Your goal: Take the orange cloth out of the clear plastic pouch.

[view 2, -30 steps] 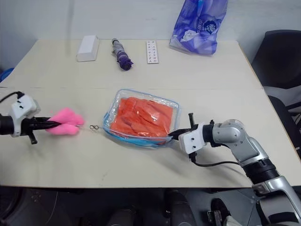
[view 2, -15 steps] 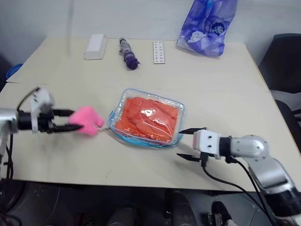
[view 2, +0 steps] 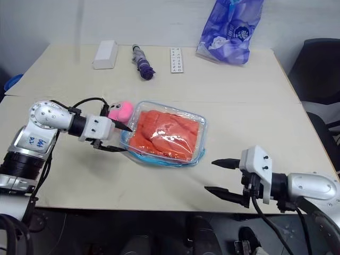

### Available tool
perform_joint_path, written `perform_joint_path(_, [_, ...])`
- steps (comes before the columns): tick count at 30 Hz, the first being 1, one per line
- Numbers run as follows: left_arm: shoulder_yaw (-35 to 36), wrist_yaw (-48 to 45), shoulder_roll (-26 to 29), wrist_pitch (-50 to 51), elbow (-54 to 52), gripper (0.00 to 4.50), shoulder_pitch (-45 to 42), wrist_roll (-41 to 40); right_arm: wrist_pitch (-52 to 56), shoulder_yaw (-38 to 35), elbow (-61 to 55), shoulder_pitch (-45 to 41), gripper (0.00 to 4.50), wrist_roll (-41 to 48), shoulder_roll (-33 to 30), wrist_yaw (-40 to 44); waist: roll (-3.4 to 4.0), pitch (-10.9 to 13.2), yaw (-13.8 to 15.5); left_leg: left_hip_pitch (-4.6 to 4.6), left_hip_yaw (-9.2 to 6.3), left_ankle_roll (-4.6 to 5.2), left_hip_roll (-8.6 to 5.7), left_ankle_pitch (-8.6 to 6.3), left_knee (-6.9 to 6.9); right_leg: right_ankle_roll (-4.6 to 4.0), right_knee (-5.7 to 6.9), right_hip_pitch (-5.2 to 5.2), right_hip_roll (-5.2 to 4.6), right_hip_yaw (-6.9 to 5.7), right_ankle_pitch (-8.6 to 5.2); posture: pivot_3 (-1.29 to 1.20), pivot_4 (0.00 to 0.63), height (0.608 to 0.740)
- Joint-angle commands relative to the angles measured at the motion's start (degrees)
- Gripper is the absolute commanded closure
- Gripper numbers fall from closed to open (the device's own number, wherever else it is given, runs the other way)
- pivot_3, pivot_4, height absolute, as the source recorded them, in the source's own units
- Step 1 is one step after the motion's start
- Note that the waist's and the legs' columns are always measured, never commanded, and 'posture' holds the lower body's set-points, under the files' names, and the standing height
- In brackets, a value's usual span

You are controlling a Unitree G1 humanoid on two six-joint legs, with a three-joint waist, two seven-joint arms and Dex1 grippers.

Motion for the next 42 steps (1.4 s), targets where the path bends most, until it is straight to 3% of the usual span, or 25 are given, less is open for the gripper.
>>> perform_joint_path(1, [-0.23,1.95,-1.54,-7.76,4.71,1.12,-2.27,2.2,0.31,-2.36,-2.92,1.01,0.8,1.08,0.55,-1.35,-0.01,0.0,0.17,0.0,0.0,0.0,0.0,0.0,0.0,0.0,0.0,0.0,-0.02,-0.02,0.0,0.0,0.15,0.74])
perform_joint_path(3, [-0.18,3.15,-3.12,-10.46,7.36,1.12,-3.38,2.69,0.25,-2.44,-3.61,1.9,0.8,0.74,0.94,-2.09,-0.02,-0.01,0.24,0.0,0.01,0.02,-0.01,0.0,0.06,0.03,-0.03,0.0,-0.04,-0.09,0.02,0.0,0.15,0.74])
perform_joint_path(6, [0.49,2.65,-4.82,-11.54,9.5,1.74,-4.23,1.03,0.12,-2.34,-4.25,2.71,0.75,0.55,1.26,-2.95,-0.04,-0.02,0.31,-0.01,0.01,0.08,-0.08,-0.04,0.13,0.06,-0.11,-0.01,-0.05,-0.22,0.04,0.0,0.15,0.74])
perform_joint_path(11, [1.22,-0.39,-5.86,-9.06,9.21,3.31,-4.01,-2.45,-0.43,-2.06,-4.32,3.62,0.75,-0.12,1.2,-3.0,-0.05,-0.02,0.29,-0.02,0.01,0.11,-0.1,-0.05,0.15,0.07,-0.12,0.01,-0.05,-0.25,0.04,0.0,0.15,0.74])
perform_joint_path(14, [1.3,-4.88,-4.8,-3.33,6.79,4.3,-2.76,-5.37,-1.02,-1.19,-3.72,3.83,0.75,-1.45,0.64,-2.3,-0.05,-0.02,0.12,-0.04,0.0,0.11,-0.1,-0.05,0.15,0.07,-0.12,0.04,-0.01,-0.23,0.04,0.0,0.15,0.74])
perform_joint_path(15, [1.37,-6.47,-4.25,-0.42,5.54,4.45,-2.25,-6.47,-1.27,-0.72,-3.5,3.77,0.75,-2.13,0.45,-2.05,-0.05,-0.02,0.07,-0.07,-0.01,0.11,-0.1,-0.05,0.14,0.06,-0.11,0.06,0.01,-0.19,0.04,0.0,0.15,0.74])
perform_joint_path(21, [2.86,-9.18,-3.03,14.5,-1.03,4.45,-1.03,-10.7,-2.85,2.82,-1.76,1.46,0.75,-6.19,0.2,-1.01,-0.05,-0.02,0.1,-0.04,-0.06,0.11,-0.07,-0.05,0.1,0.06,-0.11,0.15,0.06,-0.11,0.04,0.0,0.15,0.74])
perform_joint_path(27, [3.68,-7.85,-4.01,38.47,-11.75,4.45,0.51,-16.61,-5.17,9.06,-0.65,-2.27,0.75,-12.16,-0.54,0.13,-0.05,-0.03,0.12,-0.04,-0.13,0.15,-0.07,-0.07,0.1,0.06,-0.15,0.19,0.05,-0.11,0.04,0.0,0.15,0.74])
perform_joint_path(30, [3.98,-3.45,-6.41,44.69,-14.45,4.5,1.44,-17.27,-5.57,12.2,1.0,-6.36,1.37,-14.02,1.2,-1.19,-0.05,-0.03,0.13,-0.03,-0.19,0.15,-0.07,-0.07,0.11,0.07,-0.16,0.21,0.04,-0.09,0.04,0.0,0.15,0.74])
perform_joint_path(37, [3.38,4.17,-12.13,47.62,-17.56,4.5,2.52,-15.96,-9.86,25.23,7.9,-17.9,3.82,-29.41,6.37,-8.27,-0.05,-0.03,-0.01,0.01,-0.22,0.13,-0.03,-0.07,0.17,0.06,-0.15,0.29,0.04,-0.09,0.04,0.0,0.15,0.74])
perform_joint_path(40, [3.08,5.48,-13.3,48.63,-18.39,4.5,2.45,-16.18,-9.13,27.59,10.38,-20.89,3.82,-32.31,10.08,-11.3,-0.05,-0.03,0.01,0.0,-0.19,0.13,-0.02,-0.06,0.22,0.06,-0.14,0.28,0.01,-0.1,0.04,0.0,0.15,0.74])
perform_joint_path(42, [3.0,6.01,-13.82,48.85,-18.52,4.5,2.13,-16.16,-8.9,28.91,11.67,-22.39,3.36,-35.32,11.75,-13.26,-0.05,-0.03,0.0,0.01,-0.18,0.12,0.01,-0.06,0.31,0.06,-0.13,0.27,0.0,-0.16,0.04,0.0,0.15,0.74])
